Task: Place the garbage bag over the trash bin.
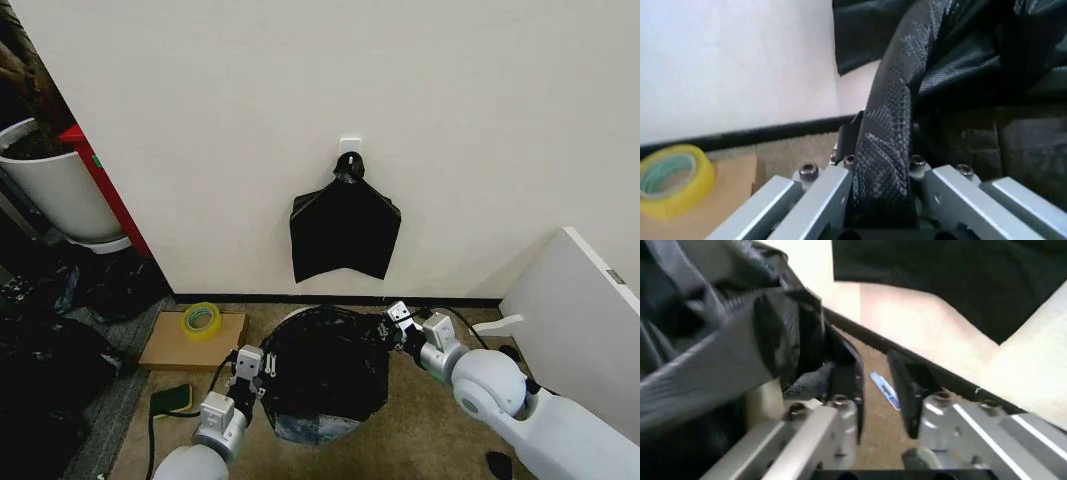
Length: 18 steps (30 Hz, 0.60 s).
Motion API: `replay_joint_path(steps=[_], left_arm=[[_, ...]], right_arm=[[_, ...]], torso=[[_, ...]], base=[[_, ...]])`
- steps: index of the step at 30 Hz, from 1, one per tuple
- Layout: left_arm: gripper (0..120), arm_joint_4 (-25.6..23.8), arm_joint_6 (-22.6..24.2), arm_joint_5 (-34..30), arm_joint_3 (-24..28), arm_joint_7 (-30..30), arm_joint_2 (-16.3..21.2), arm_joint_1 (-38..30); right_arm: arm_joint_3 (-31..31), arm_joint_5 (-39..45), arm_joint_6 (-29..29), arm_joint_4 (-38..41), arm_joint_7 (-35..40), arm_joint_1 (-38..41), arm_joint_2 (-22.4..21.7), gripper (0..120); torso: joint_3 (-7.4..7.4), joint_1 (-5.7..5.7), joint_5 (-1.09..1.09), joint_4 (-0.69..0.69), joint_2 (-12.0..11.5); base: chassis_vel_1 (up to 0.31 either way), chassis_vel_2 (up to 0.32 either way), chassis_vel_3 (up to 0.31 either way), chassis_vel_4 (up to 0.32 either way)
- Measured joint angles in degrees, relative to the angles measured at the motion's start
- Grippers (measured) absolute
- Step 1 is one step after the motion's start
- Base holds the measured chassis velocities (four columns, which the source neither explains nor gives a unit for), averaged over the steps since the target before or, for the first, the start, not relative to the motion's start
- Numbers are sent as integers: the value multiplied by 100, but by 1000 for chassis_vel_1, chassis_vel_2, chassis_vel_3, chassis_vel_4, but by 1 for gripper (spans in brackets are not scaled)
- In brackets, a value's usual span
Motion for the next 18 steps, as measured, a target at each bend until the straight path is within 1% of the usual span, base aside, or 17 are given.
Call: replay_joint_path(steps=[1, 2, 5, 6, 9, 10, 13, 14, 15, 17, 18], left_arm=[[1, -4, 69, -122, -6, -26, 3, -6], [1, -4, 69, -122, -6, -26, 3, -6], [1, -4, 228, -377, -20, -95, 23, -12], [1, -4, 228, -377, -20, -95, 23, -12], [1, -4, 399, -498, -26, -188, 9, -12], [1, -4, 399, -498, -26, -188, 9, -12], [1, -10, 567, -714, -28, -332, -63, -16], [1, -10, 567, -714, -28, -332, -63, -16], [1, -19, 619, -778, -23, -386, -87, -38], [1, -34, 687, -860, -1, -477, -137, -73], [1, -34, 687, -860, -1, -477, -137, -73]], right_arm=[[114, 119, 19, 34, 45, -51, 20, 25], [114, 119, 19, 34, 45, -51, 20, 25], [487, 363, 56, 138, 143, -166, 39, 38], [487, 363, 56, 138, 143, -166, 39, 38], [890, 402, 42, 350, 255, -330, 17, 52], [890, 402, 42, 350, 255, -330, 17, 52], [1121, 394, -230, 926, 633, -553, 14, 68], [1121, 394, -230, 926, 633, -553, 14, 68], [1126, 399, -418, 1254, 837, -696, 35, 73], [948, 307, -684, 1799, 1137, -1021, 125, 81], [948, 307, -684, 1799, 1137, -1021, 125, 81]], torso=[[0, 0, 0, 0, 0], [0, 0, 0, 0, 0], [0, 0, 0, 0, 0], [0, 0, 0, 0, 0], [0, 0, 1, 0, 0], [0, 0, 1, 0, 0], [0, 0, 1, 2, 0], [0, 0, 1, 2, 0], [0, 0, -1, 1, 0], [-1, 0, -1, -1, 0], [-1, 0, -1, -1, 0]], base=[[0, 0, 0, 0], [0, 0, 0, 0], [0, 0, 0, 0], [0, 0, 0, 0], [0, 0, 0, 0], [0, 0, 0, 0], [0, 0, 0, 0], [0, 0, 0, 0], [0, 0, 0, 0], [0, 0, 0, 0], [0, 0, 0, 0]])
